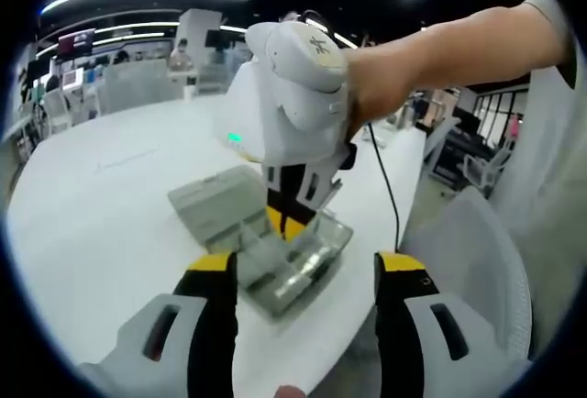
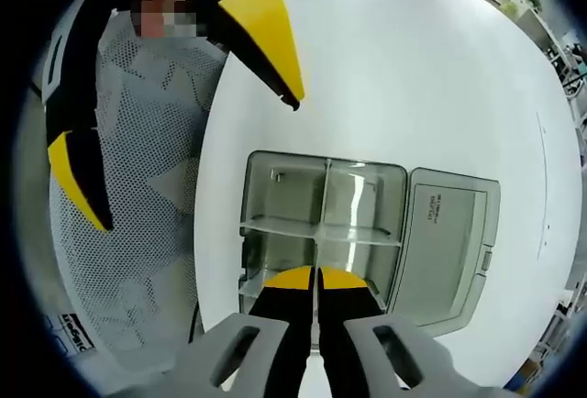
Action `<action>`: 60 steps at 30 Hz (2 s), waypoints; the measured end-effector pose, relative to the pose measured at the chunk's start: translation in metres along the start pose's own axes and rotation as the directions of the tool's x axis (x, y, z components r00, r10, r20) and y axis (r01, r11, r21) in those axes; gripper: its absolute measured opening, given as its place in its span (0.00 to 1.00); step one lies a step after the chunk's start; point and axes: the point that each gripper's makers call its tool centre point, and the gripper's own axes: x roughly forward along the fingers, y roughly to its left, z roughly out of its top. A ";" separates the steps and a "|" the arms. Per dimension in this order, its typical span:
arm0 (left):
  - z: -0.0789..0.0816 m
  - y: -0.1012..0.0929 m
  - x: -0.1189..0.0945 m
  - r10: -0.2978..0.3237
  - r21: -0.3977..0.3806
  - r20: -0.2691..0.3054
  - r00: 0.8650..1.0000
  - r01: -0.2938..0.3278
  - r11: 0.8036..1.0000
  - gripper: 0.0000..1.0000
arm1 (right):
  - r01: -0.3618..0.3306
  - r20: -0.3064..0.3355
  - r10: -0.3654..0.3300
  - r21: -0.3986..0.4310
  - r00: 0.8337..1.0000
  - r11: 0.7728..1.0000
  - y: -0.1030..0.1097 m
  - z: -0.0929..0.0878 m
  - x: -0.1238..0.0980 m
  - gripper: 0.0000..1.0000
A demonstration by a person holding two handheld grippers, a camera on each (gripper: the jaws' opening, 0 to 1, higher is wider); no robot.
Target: Insert the divider into the dual guide fixture by aligning both edges with the guide slots and pushing it downward to the bottom, including one-sided entry, uneven engagement, binding, and posture correction.
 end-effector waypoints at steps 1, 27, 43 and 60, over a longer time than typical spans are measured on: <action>0.000 0.000 0.000 0.000 -0.001 0.000 1.000 0.000 1.000 0.59 | -0.001 0.001 0.001 0.007 1.000 1.000 0.000 0.000 0.001 0.00; -0.003 0.007 -0.001 0.005 -0.006 -0.001 1.000 -0.005 1.000 0.59 | -0.002 0.016 0.001 0.019 1.000 1.000 -0.001 0.000 0.010 0.00; 0.000 0.002 0.001 0.001 -0.004 -0.006 1.000 -0.001 1.000 0.59 | -0.003 0.031 0.002 0.029 1.000 1.000 0.001 0.001 0.012 0.00; -0.005 0.004 -0.001 0.001 0.003 -0.027 1.000 -0.001 1.000 0.59 | 0.005 0.108 -0.014 0.084 0.994 0.996 0.000 0.001 0.009 0.00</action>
